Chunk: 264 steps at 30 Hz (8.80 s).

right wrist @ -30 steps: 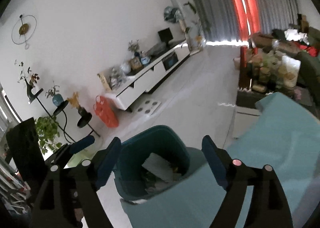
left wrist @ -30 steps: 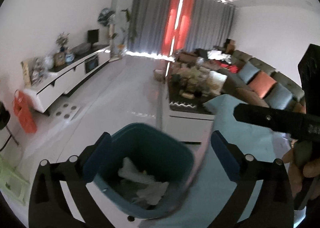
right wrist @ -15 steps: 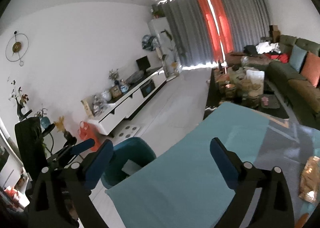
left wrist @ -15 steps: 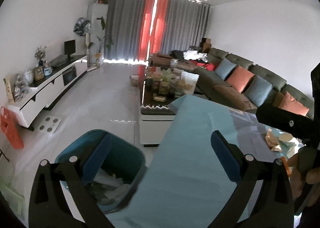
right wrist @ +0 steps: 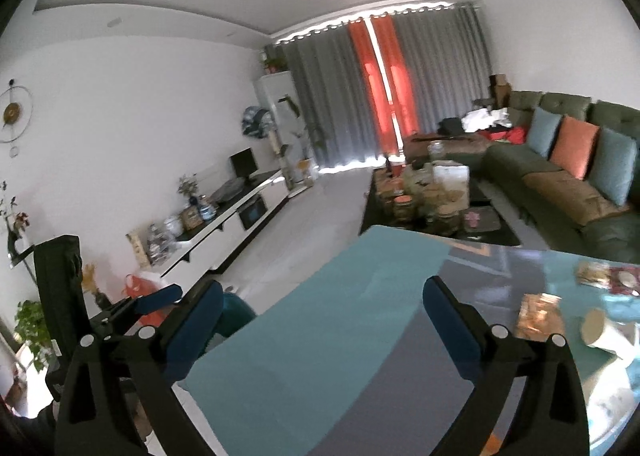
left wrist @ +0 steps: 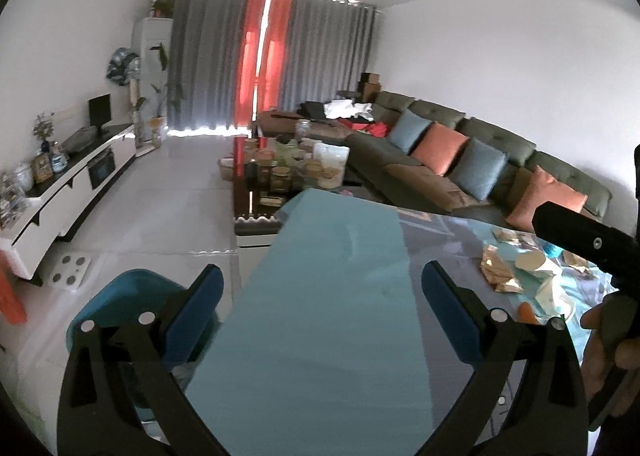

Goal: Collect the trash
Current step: 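Move both open tools back over the table, then grasp the gold foil wrapper with the left tool while the right tool reaches the white paper cup, then lift the gold foil wrapper and white paper cup and carry both over the teal bin, then open both tools to drop the wrapper and cup into the bin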

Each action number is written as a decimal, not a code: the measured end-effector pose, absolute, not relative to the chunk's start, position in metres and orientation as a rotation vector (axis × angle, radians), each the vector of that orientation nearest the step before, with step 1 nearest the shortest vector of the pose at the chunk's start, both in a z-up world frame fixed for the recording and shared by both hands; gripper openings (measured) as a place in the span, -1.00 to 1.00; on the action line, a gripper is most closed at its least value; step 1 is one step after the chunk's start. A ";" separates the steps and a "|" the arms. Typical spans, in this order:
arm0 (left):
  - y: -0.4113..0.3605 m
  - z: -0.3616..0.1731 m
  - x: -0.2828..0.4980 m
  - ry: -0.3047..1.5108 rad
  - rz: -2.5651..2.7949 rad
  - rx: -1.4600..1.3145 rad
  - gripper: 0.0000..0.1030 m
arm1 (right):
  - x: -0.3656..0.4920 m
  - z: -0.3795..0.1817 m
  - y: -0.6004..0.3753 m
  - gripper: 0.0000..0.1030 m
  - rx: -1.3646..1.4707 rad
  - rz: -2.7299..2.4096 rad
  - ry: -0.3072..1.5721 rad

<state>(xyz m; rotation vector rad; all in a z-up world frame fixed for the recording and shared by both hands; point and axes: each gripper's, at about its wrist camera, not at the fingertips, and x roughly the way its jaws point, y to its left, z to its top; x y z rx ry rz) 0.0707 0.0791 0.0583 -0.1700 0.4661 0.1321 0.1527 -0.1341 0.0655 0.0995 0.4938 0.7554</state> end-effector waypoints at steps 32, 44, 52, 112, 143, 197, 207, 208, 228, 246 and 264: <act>-0.028 0.029 0.104 0.544 -0.169 -0.102 0.90 | 0.100 0.021 -0.289 0.87 0.086 0.305 0.490; -0.063 0.012 0.114 0.591 -0.251 -0.066 0.90 | 0.094 0.004 -0.309 0.85 0.106 0.248 0.545; -0.076 0.007 0.132 0.606 -0.286 -0.043 0.89 | 0.107 0.003 -0.320 0.85 0.111 0.218 0.561; -0.178 -0.069 0.358 0.976 -0.309 0.089 0.25 | 0.288 -0.035 -0.324 0.44 0.221 0.244 0.836; -0.124 -0.002 0.295 0.753 -0.343 -0.042 -0.47 | 0.247 0.010 -0.318 0.42 0.231 0.277 0.669; 0.223 0.078 -0.053 0.451 0.283 -0.248 -0.44 | 0.116 0.076 -0.080 0.43 0.022 0.846 0.500; 0.283 0.066 -0.089 0.466 0.398 -0.273 -0.43 | 0.127 0.068 -0.011 0.43 -0.029 0.980 0.564; 0.289 0.064 -0.092 0.469 0.406 -0.278 -0.42 | 0.125 0.065 -0.003 0.43 -0.034 0.992 0.573; 0.350 -0.055 -0.030 0.705 0.502 -0.349 -0.41 | 0.158 0.001 0.156 0.43 -0.195 1.097 0.850; 0.374 -0.104 0.017 0.795 0.559 -0.329 -0.15 | 0.178 -0.048 0.209 0.45 -0.258 1.053 0.998; 0.334 -0.065 0.030 0.712 0.557 -0.273 0.79 | 0.190 0.003 0.124 0.64 -0.150 0.972 0.825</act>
